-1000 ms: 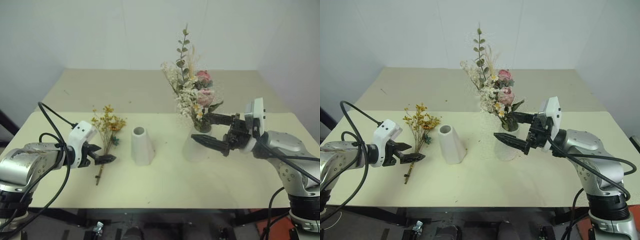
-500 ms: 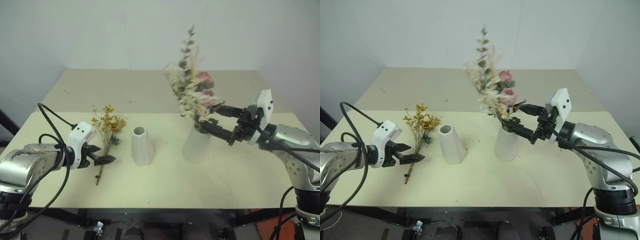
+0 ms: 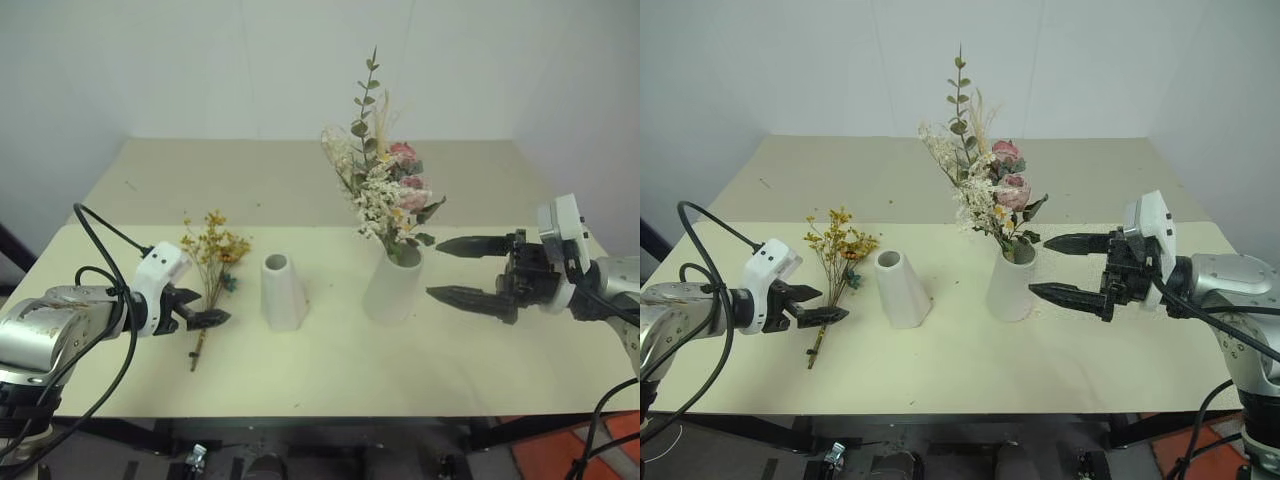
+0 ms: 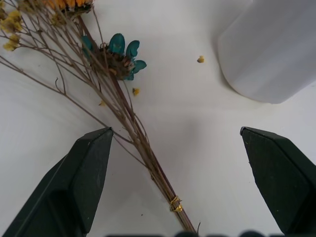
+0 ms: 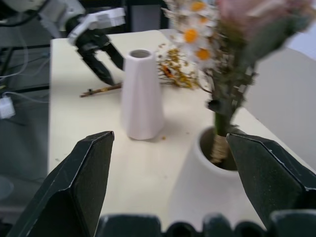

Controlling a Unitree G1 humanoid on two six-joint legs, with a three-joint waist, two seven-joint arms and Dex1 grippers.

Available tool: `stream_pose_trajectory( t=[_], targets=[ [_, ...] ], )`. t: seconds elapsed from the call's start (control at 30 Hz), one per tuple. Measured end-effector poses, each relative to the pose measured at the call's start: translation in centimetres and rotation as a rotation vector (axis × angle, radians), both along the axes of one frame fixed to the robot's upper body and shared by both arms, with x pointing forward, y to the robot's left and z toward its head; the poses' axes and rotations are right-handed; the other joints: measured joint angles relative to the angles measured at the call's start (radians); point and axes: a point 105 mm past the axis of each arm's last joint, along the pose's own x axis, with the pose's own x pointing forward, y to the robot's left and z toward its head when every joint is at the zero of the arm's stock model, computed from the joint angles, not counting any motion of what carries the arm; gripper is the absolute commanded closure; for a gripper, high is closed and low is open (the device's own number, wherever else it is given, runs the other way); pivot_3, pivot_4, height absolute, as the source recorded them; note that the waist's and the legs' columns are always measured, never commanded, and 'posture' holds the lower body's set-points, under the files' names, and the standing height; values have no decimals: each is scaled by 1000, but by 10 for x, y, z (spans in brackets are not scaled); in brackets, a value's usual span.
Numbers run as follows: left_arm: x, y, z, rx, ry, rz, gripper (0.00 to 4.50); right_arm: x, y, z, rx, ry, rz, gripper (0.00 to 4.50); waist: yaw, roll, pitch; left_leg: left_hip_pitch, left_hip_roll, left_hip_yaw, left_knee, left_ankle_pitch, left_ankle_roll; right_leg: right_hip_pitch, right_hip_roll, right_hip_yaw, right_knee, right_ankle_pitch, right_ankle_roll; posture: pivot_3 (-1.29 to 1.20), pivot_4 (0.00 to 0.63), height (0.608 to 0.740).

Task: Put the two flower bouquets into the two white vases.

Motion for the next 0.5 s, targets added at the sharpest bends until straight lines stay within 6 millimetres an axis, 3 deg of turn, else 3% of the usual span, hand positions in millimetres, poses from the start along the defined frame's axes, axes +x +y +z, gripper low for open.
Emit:
stream_pose_trajectory(
  t=[0.33, 0.43, 0.5],
  targets=[
    [1, -2, -11, 2, 48, 39, 0, -4, 10, 2, -5, -17, 59, 167, 2, 0, 0, 0, 0, 0, 0, 0, 0, 0, 0, 0, 0, 0, 0, 0, 150, 740],
    [4, -7, -14, -3, 62, 43, 574, -6, 12, 3, 0, -18, 69, 130, 2, 0, 0, 0, 0, 0, 0, 0, 0, 0, 0, 0, 0, 0, 0, 0, 150, 740],
    [8, -9, -18, -8, 72, 50, 1220, -6, 13, 2, 0, -19, 70, 130, 2, 0, 0, 0, 0, 0, 0, 0, 0, 0, 0, 0, 0, 0, 0, 0, 150, 740]
  ],
)
